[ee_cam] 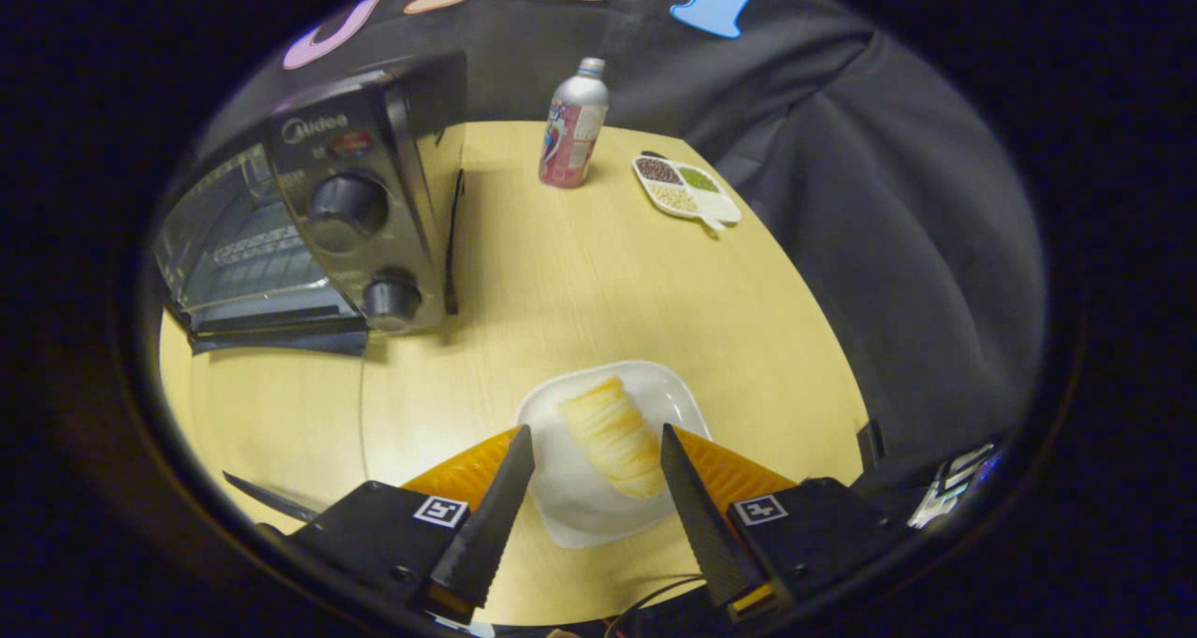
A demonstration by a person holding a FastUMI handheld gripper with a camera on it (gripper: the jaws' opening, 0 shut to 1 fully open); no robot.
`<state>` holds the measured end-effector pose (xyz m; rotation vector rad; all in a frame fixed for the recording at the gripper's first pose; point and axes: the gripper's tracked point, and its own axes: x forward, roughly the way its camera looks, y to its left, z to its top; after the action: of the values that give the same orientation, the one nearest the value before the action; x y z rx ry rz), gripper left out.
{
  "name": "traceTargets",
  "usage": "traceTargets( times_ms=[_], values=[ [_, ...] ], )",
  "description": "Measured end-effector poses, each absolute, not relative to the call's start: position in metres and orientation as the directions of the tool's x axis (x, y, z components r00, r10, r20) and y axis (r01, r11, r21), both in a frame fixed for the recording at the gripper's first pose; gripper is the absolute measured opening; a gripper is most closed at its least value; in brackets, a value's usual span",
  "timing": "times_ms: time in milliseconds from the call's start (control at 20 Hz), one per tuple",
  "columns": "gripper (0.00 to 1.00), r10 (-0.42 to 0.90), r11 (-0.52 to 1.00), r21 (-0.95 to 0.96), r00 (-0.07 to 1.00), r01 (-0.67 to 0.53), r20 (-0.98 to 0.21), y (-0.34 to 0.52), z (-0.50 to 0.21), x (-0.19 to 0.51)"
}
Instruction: Open the toaster oven, put the food inside, and close the toaster oven door.
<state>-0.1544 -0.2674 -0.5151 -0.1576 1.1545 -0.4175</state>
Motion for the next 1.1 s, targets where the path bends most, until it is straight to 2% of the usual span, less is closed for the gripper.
traceTargets(
  times_ms=[500, 700, 800, 850, 900, 1050, 1100],
  values=[
    [0.88, -0.315, 0.948, -0.283, 0.294, 0.147, -0.902, -0.284, -0.55, -0.162],
    [0.64, -0.301, 0.952, -0.274, 0.284, 0.134, -0.91, -0.287, -0.554, -0.161],
    [0.63, -0.308, 0.951, -0.285, 0.271, 0.123, -0.912, -0.287, -0.555, -0.161],
    [0.52, -0.318, 0.947, -0.296, 0.268, 0.121, -0.909, -0.288, -0.555, -0.16],
    [0.52, -0.332, 0.943, -0.31, 0.265, 0.119, -0.905, -0.287, -0.554, -0.161],
    [0.39, -0.368, 0.929, -0.339, 0.257, 0.151, -0.894, -0.287, -0.552, -0.161],
    [0.38, -0.376, 0.924, -0.34, 0.262, 0.172, -0.889, -0.287, -0.55, -0.16]
  ],
)
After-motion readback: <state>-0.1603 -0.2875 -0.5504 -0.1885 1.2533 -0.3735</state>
